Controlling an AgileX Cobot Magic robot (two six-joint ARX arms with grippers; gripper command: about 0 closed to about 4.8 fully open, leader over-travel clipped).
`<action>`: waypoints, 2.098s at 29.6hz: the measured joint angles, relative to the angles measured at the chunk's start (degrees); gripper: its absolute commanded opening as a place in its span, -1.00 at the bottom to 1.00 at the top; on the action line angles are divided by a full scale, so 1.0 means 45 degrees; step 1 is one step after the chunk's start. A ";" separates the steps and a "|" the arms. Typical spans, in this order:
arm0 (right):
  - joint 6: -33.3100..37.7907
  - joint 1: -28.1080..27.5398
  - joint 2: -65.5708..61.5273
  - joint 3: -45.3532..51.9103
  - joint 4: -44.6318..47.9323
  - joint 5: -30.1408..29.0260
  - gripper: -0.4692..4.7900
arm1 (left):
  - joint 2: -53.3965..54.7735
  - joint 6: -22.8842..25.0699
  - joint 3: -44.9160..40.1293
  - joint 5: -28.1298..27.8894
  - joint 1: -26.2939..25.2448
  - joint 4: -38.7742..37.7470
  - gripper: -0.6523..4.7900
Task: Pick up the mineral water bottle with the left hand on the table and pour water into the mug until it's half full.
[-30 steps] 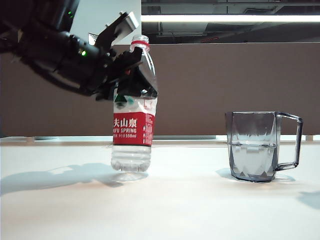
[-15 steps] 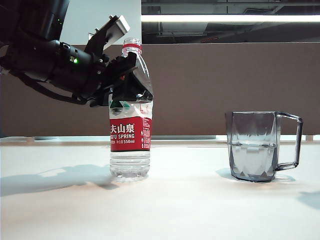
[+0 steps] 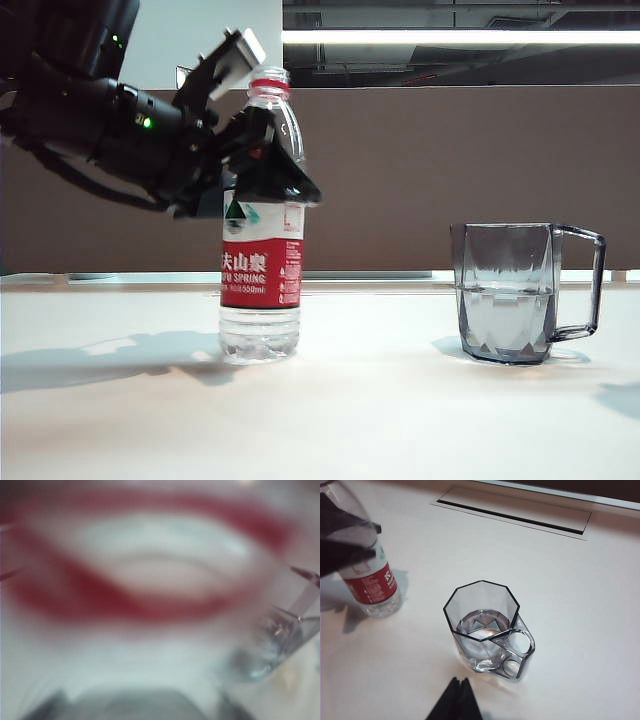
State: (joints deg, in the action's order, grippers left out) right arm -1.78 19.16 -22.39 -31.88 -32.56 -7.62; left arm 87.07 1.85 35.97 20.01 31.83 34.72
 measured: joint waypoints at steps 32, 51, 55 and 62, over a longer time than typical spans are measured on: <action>0.0000 0.0000 0.0000 0.0000 0.0000 0.0000 -0.83 | -0.2195 0.0874 -0.0053 0.0078 -0.0005 -0.3031 0.89; 0.0000 0.0000 0.0000 0.0000 0.0000 0.0000 -0.83 | -0.3842 0.1724 -0.0053 -0.0559 -0.0189 -0.5168 0.81; 0.0000 0.0000 0.0000 0.0000 0.0000 0.0000 -0.83 | -0.4420 0.1734 -0.0053 -0.0525 -0.0189 -0.5969 0.80; 0.0000 0.0000 0.0000 0.0000 0.0000 0.0000 -0.83 | -0.5688 0.1642 -0.0053 -0.0486 -0.0189 -0.7431 -0.62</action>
State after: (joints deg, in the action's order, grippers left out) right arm -1.78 19.16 -22.39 -31.88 -32.56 -7.62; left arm 61.47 9.23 35.73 17.82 30.98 1.28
